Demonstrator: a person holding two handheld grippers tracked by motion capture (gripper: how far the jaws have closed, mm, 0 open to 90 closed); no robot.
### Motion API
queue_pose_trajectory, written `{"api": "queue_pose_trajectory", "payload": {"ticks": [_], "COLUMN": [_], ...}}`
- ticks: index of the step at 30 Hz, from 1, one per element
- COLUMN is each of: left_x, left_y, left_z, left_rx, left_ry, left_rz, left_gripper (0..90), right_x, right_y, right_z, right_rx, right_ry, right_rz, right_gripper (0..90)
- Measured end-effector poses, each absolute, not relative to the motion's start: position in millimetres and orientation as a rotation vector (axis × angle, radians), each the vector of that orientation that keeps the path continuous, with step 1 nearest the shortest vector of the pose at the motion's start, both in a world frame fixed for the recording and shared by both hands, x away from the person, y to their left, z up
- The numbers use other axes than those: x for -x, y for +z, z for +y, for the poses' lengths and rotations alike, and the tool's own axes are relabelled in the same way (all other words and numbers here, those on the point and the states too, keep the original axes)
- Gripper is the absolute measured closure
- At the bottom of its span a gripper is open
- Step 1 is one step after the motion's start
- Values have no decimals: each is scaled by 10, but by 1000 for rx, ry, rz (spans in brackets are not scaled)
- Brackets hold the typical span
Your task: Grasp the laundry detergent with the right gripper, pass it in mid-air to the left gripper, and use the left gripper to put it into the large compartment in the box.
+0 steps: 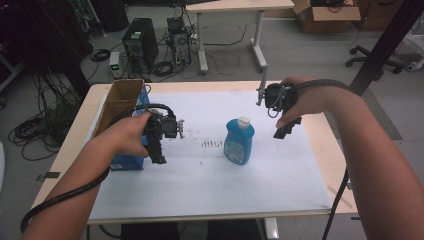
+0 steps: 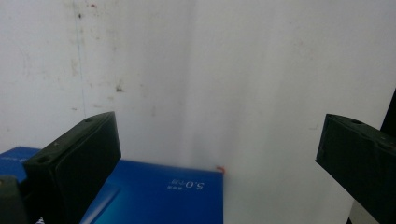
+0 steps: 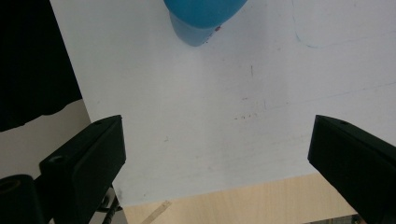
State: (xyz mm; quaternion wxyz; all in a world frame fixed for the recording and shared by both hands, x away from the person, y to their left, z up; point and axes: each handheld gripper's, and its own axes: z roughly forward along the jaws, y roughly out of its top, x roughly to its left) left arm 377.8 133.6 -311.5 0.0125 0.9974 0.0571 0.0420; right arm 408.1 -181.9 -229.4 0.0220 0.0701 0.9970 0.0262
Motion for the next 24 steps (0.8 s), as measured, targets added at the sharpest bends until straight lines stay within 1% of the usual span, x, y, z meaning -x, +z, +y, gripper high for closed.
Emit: {"api": "queue_pose_trajectory", "payload": {"ticks": [14,24], "left_x": [-3775,-3678], "left_y": [-3124,-3089], "left_z": [1277,1276], "left_rx": [-3127,-3117], "left_ry": [122,123], "left_rz": [156,116], "left_gripper": [2,2], "right_x": [-4014,-3879], "right_y": [-2380,-2557], "right_z": [-1855,-1956], "right_rx": [-217,-267], "right_ry": [81,148], "right_rz": [3094,3071], "right_gripper": [44,41]}}
